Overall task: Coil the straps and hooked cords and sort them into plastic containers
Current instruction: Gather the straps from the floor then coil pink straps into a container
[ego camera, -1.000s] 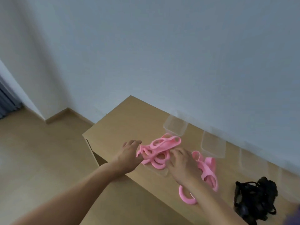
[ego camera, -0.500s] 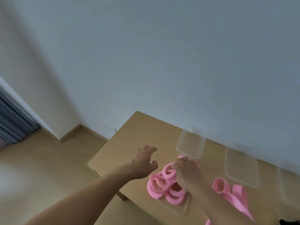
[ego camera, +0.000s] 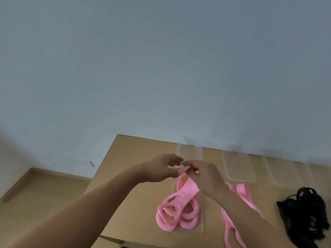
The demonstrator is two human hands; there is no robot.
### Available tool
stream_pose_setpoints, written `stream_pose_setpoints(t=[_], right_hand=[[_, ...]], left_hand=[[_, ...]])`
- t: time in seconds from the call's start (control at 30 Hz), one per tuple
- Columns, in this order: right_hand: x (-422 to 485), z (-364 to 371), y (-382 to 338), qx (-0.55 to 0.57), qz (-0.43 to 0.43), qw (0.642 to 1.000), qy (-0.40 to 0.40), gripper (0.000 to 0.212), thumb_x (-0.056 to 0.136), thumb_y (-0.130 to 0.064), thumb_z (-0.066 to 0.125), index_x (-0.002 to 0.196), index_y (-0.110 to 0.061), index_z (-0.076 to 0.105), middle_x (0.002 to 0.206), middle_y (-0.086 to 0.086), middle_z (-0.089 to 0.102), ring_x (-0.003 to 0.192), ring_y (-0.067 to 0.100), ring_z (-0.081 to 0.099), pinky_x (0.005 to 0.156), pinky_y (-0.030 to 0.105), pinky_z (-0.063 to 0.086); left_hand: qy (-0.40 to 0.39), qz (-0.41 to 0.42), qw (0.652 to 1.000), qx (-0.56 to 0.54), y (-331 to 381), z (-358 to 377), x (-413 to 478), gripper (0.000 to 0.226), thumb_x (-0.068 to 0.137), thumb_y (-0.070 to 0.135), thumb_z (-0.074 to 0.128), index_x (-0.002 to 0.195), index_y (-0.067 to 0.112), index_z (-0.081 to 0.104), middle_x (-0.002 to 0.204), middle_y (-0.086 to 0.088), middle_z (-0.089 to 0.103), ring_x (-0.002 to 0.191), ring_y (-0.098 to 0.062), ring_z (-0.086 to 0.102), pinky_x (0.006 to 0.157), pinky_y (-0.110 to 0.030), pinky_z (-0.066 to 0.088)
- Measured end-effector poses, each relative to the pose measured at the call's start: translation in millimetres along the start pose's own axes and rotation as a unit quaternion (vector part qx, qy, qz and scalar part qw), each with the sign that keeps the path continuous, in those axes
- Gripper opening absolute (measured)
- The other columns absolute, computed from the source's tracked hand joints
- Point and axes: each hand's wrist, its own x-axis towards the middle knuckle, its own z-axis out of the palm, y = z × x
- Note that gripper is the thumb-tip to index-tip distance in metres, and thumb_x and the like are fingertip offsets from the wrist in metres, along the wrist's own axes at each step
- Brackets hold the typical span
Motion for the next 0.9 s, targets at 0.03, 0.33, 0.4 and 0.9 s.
stream_pose_setpoints(t=[0.03, 0.33, 0.4, 0.9], right_hand=[[-2, -2, -7, 0.016, 0.015, 1.000, 0.016, 0.023, 0.091, -0.024, 0.066, 0.111, -0.030, 0.073, 0.101, -0.015, 0.073, 0.092, 0.006, 0.067, 0.083, 0.020, 0.050], [-44, 8, -72, 0.176, 0.113, 0.967, 0.142, 0.016, 0.093, -0.021, 0.062, 0.089, -0.031, 0.073, 0.082, -0.001, 0.073, 0.080, 0.024, 0.068, 0.072, 0.043, 0.055], [-55, 7, -83, 0.199, 0.111, 0.963, 0.146, 0.016, 0.092, -0.019, 0.065, 0.090, -0.033, 0.072, 0.084, -0.002, 0.073, 0.081, 0.025, 0.068, 0.073, 0.046, 0.057], [-64, -65, -104, 0.333, -0.018, 0.923, 0.191, 0.016, 0.084, -0.030, 0.065, 0.090, -0.020, 0.076, 0.079, 0.001, 0.074, 0.067, 0.015, 0.069, 0.060, 0.021, 0.054]], left_hand=[[-0.011, 0.014, 1.000, -0.014, 0, -6, -1, 0.055, 0.091, 0.018, 0.062, 0.144, 0.019, 0.047, 0.139, 0.003, 0.056, 0.126, -0.008, 0.052, 0.106, -0.032, 0.046], [-0.021, 0.143, 0.984, -0.108, -6, -30, -39, 0.027, 0.090, 0.043, 0.060, 0.104, 0.023, 0.073, 0.101, -0.003, 0.072, 0.092, -0.017, 0.066, 0.082, -0.041, 0.054], [-0.004, 0.171, 0.980, -0.105, -7, -28, -43, 0.017, 0.093, 0.033, 0.061, 0.097, 0.021, 0.073, 0.094, -0.006, 0.073, 0.080, -0.014, 0.063, 0.076, -0.045, 0.053], [0.009, 0.165, 0.957, -0.237, 53, 1, -55, 0.049, 0.086, 0.052, 0.057, 0.109, 0.010, 0.068, 0.099, -0.011, 0.074, 0.094, -0.024, 0.070, 0.081, -0.034, 0.056]])
